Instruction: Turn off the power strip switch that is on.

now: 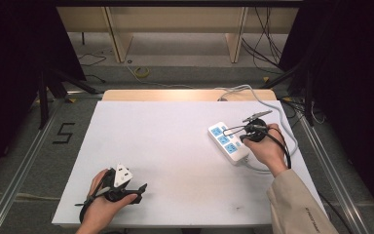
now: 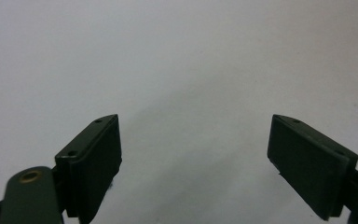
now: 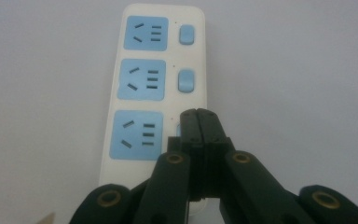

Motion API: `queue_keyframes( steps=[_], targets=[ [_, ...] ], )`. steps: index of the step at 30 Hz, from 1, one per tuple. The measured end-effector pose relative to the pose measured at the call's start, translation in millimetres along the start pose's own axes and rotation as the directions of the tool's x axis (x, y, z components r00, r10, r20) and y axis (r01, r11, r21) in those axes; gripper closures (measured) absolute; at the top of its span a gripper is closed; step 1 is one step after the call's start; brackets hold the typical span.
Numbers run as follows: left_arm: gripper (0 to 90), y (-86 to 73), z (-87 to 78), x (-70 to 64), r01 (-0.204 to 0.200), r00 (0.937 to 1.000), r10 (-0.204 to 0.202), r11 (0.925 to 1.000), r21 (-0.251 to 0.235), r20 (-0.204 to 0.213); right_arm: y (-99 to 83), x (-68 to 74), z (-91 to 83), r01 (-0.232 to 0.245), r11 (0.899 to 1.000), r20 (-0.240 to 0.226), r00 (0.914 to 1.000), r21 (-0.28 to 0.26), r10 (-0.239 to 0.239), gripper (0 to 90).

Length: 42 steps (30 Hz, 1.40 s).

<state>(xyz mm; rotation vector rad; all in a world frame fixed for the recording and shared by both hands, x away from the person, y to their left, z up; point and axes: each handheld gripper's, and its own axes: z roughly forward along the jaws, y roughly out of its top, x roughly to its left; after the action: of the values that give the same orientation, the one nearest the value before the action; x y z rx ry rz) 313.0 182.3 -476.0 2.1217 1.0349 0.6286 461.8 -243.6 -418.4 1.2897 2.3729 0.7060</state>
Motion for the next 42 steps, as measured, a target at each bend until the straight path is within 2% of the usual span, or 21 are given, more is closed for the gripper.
queue_keyframes(
  steps=[21,42],
  targets=[
    [17.4,0.3,0.4,-0.3,-0.001,1.0000,0.001,1.0000,0.001,0.001,2.5,-0.8,12.9,-0.008,1.000,-0.007,0.9999,0.030,0.008,90.0],
    [17.5,0.3,0.3,-0.1,-0.002,1.0000,0.002,1.0000,0.001,0.002,7.3,0.5,24.5,0.004,0.998,-0.010,0.9999,0.069,-0.003,90.0]
  ],
)
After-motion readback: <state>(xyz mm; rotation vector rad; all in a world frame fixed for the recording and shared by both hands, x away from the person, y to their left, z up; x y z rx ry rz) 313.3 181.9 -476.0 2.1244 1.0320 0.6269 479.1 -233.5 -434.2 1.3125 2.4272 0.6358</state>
